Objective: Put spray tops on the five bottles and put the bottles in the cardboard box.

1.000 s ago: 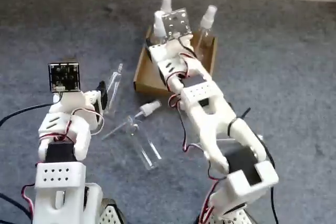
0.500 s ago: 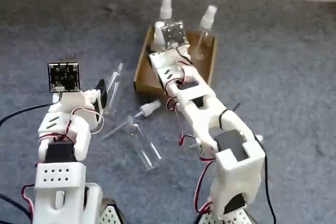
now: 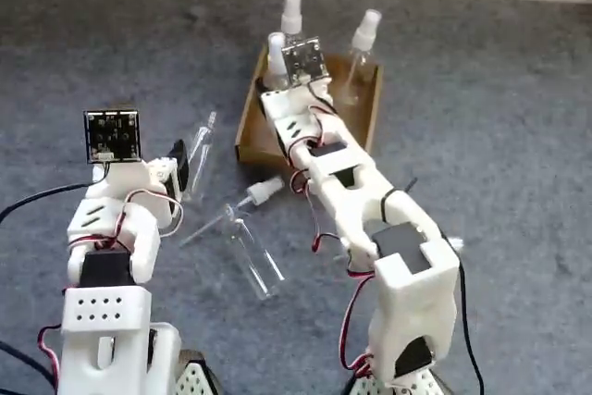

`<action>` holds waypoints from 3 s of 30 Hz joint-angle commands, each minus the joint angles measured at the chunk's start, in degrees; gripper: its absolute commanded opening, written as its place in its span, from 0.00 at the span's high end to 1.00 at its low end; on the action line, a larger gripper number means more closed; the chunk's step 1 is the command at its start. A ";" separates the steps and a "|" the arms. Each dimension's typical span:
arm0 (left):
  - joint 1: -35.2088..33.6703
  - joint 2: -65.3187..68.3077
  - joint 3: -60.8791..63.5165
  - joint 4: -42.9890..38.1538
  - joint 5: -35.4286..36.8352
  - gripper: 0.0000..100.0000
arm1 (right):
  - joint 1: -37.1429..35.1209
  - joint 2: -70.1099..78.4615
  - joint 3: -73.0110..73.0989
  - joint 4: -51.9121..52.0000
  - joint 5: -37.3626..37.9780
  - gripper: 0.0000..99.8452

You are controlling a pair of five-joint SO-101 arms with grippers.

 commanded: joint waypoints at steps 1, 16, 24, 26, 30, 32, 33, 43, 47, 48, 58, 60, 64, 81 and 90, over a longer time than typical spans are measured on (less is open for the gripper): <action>0.84 -0.75 -0.31 -1.32 0.62 0.84 | -1.01 -0.31 -2.24 -0.75 0.09 1.00; 0.84 -0.75 -0.31 -1.32 0.62 0.84 | -0.75 -0.22 -4.35 -0.75 -5.54 1.00; 0.84 -0.75 -0.31 -1.32 0.62 0.84 | -1.01 -0.13 -4.18 -0.75 -5.54 1.00; 0.84 -0.75 -0.31 -1.32 0.62 0.84 | -0.92 -0.22 -4.26 -0.75 -5.54 1.00; 0.84 -0.66 -0.31 -1.32 0.62 0.84 | -0.92 -0.22 -4.18 -0.75 -5.54 0.96; 0.84 -0.66 -0.31 -1.32 0.62 0.84 | -1.01 -0.22 -4.00 -0.75 -5.54 0.90; 0.84 -0.66 -0.31 -1.32 0.62 0.84 | -1.01 -0.31 -4.00 -0.75 -5.54 0.88; 0.84 -0.66 -0.31 -1.32 0.62 0.84 | -1.01 -0.40 -4.09 -0.75 -5.45 0.85; 0.84 -0.66 -0.31 -1.32 0.62 0.84 | -1.01 -0.40 -4.18 -0.75 -5.45 0.85; 0.84 -0.66 -0.31 -1.32 0.62 0.84 | -1.01 -0.40 -4.18 -0.75 -5.45 0.85; 0.84 -0.48 -0.40 -1.32 0.53 0.84 | -0.75 -0.48 -4.09 -0.75 -5.45 0.84; 0.84 -0.40 -0.48 -1.32 0.53 0.84 | -0.84 -1.36 -4.00 -0.75 -5.45 0.80; 0.84 -0.40 -0.48 -1.32 0.53 0.84 | -0.84 -4.79 -3.21 -0.40 -5.45 0.76; 0.84 -0.40 -0.40 -1.32 0.53 0.84 | -0.75 -6.90 -1.98 -0.31 -5.45 0.76; 2.59 -0.40 -0.40 -1.32 -2.64 0.84 | -0.84 -11.21 -1.71 1.27 -5.45 0.70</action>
